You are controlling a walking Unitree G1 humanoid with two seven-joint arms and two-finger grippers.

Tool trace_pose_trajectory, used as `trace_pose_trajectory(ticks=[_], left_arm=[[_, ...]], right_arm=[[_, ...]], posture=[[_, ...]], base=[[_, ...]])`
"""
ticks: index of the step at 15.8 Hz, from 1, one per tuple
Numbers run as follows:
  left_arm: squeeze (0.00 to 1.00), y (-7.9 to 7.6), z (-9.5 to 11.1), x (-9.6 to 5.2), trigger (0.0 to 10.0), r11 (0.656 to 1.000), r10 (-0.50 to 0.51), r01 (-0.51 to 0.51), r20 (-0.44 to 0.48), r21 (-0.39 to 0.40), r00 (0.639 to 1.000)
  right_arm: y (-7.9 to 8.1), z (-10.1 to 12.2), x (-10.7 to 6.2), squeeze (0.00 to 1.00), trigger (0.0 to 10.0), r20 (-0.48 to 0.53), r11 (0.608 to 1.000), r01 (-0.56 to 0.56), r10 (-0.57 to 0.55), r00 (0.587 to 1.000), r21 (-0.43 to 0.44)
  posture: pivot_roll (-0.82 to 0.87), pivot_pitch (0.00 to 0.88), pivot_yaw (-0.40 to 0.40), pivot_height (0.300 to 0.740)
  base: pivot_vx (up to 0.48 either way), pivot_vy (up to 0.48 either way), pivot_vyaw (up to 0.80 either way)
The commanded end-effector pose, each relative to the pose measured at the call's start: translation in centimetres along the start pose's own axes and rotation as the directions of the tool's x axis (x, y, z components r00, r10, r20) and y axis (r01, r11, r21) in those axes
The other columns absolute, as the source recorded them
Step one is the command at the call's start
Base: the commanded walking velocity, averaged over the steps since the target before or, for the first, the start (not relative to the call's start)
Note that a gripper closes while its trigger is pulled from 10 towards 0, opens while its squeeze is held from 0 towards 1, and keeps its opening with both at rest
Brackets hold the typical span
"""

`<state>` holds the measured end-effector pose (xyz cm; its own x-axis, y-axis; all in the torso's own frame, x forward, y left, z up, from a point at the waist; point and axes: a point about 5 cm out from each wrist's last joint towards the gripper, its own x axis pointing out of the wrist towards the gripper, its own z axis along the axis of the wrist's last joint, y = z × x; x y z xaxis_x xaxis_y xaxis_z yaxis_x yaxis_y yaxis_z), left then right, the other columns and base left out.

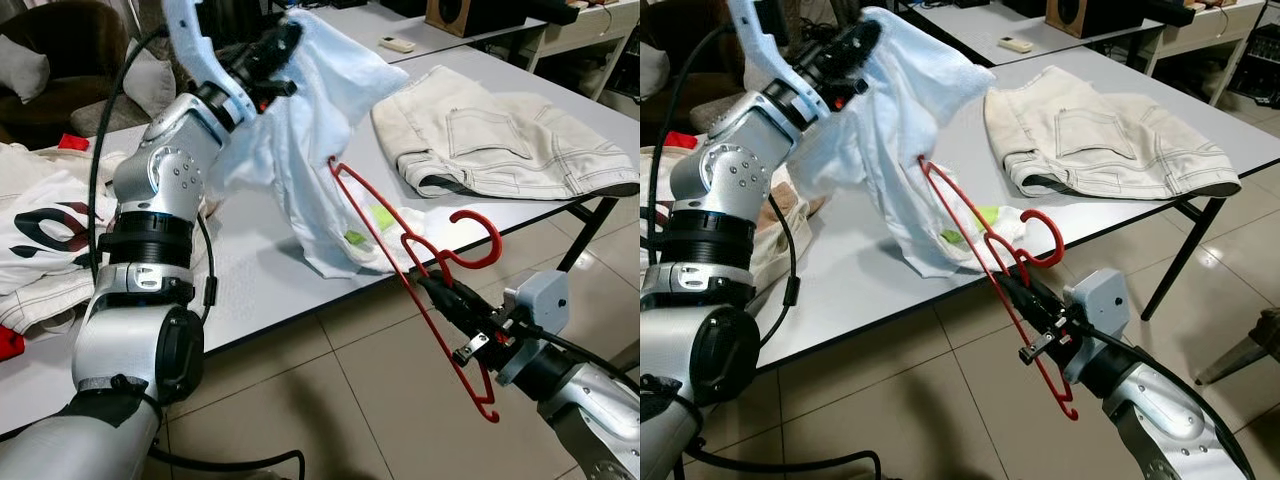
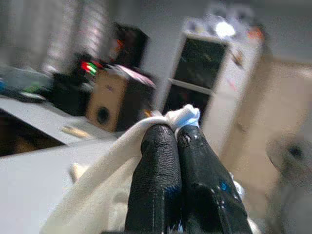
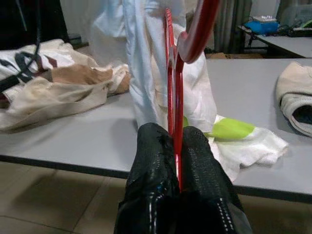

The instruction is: Hang hanger

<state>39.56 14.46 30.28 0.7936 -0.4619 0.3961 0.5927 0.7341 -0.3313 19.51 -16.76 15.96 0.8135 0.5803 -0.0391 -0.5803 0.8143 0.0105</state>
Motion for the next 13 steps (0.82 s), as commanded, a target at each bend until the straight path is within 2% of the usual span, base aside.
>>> trace_pose_trajectory(ticks=[1,3,5,7,8,10,13], left_arm=[[0.0,0.0,2.4,0.3,0.0,1.0,0.015,-0.016,0.095,0.009,0.995],[0.0,1.0,2.6,0.1,0.0,0.988,0.12,-0.129,0.104,0.08,0.987],[0.0,1.6,2.8,-0.1,0.0,0.98,0.182,-0.19,0.137,0.052,0.974],[0.0,0.7,1.6,0.1,0.0,0.991,0.099,-0.106,0.083,0.076,0.992],[0.0,-0.8,0.7,0.1,0.0,0.994,-0.042,0.041,0.008,0.102,0.999],[0.0,-2.2,-0.2,-0.2,0.0,0.975,-0.19,0.196,-0.067,0.107,0.98],[0.0,-2.9,-0.1,-1.1,0.0,0.958,-0.259,0.269,-0.098,0.102,0.961]], right_arm=[[0.0,1.1,0.0,0.0,10.0,0.052,1.0,-0.017,0.018,0.998,-0.024],[0.4,1.5,0.0,0.0,10.0,0.063,0.998,-0.058,0.059,0.996,-0.022],[1.0,1.5,-0.2,0.0,10.0,0.061,0.994,-0.112,0.113,0.992,-0.016],[1.0,1.5,0.0,0.0,10.0,0.06,0.992,-0.127,0.127,0.99,-0.013],[0.3,1.0,0.8,0.0,10.0,0.039,0.996,-0.09,0.09,0.995,-0.025],[-0.8,0.5,1.8,0.0,10.0,0.009,0.998,-0.03,0.03,1.0,-0.051],[-2.9,0.7,3.6,0.0,10.0,0.006,0.998,0.023,-0.023,1.0,-0.061]], posture=[[-0.22,0.0,0.12,0.74],[-0.22,0.0,0.117,0.74],[-0.22,0.0,0.115,0.74],[-0.22,0.0,0.114,0.74],[-0.22,0.0,0.118,0.74],[-0.22,0.0,0.12,0.74],[-0.21,0.0,0.11,0.74]], base=[[0.0,0.0,0.0],[0.0,0.0,0.0],[0.0,0.0,0.0],[0.0,0.0,0.0],[0.0,0.0,0.0],[0.0,0.0,0.0],[0.0,0.0,0.0]])
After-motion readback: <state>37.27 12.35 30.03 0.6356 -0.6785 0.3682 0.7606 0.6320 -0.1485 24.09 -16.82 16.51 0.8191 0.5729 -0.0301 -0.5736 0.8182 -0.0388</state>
